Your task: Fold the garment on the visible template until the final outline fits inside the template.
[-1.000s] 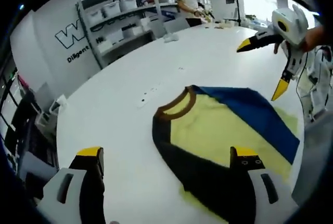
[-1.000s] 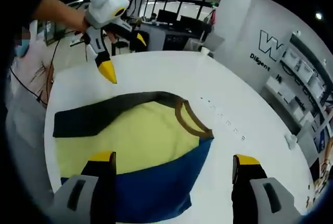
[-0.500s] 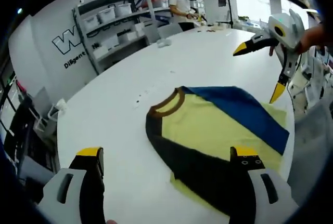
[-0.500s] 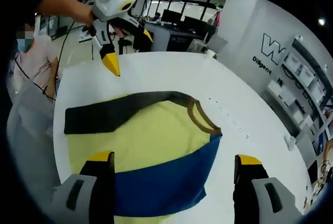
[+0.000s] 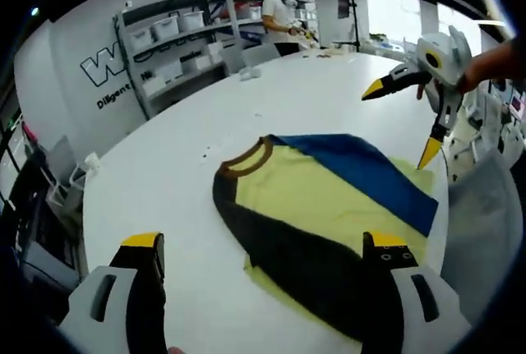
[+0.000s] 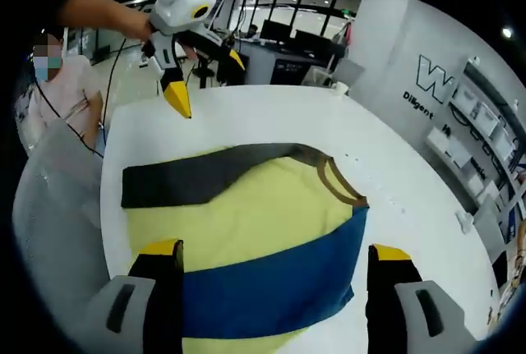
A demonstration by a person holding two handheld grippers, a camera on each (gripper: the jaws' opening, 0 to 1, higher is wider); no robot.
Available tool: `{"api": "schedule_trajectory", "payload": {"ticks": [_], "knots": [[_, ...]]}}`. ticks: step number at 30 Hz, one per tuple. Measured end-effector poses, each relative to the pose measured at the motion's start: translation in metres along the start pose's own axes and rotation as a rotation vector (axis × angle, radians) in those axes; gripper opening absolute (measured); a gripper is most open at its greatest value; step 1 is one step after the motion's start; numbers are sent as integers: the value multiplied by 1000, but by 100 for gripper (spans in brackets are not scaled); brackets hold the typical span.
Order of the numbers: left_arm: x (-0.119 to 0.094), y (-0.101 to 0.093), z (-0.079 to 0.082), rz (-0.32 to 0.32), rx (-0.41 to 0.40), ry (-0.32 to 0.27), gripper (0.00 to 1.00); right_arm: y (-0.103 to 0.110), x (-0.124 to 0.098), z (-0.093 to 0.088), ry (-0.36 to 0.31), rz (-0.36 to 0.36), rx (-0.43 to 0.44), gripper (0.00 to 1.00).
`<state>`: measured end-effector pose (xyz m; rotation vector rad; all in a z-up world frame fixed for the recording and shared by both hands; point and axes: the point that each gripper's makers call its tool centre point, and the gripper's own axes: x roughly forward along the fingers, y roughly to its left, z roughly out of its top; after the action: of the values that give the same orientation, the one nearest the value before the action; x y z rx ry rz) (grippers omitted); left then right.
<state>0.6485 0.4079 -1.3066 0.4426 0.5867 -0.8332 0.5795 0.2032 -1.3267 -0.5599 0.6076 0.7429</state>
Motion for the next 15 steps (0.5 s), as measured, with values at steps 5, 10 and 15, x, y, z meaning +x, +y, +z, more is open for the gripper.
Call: {"api": "schedule_trajectory", "payload": {"ticks": [5, 10, 15], "knots": [[-3, -8, -9, -14, 27, 14, 97, 18, 1, -12, 31, 25, -41, 81], [-6, -21, -14, -33, 21, -3, 95, 34, -4, -16, 19, 40, -20, 77], [-5, -28, -23, -45, 36, 4, 93, 54, -7, -18, -26, 55, 4, 69]]}}
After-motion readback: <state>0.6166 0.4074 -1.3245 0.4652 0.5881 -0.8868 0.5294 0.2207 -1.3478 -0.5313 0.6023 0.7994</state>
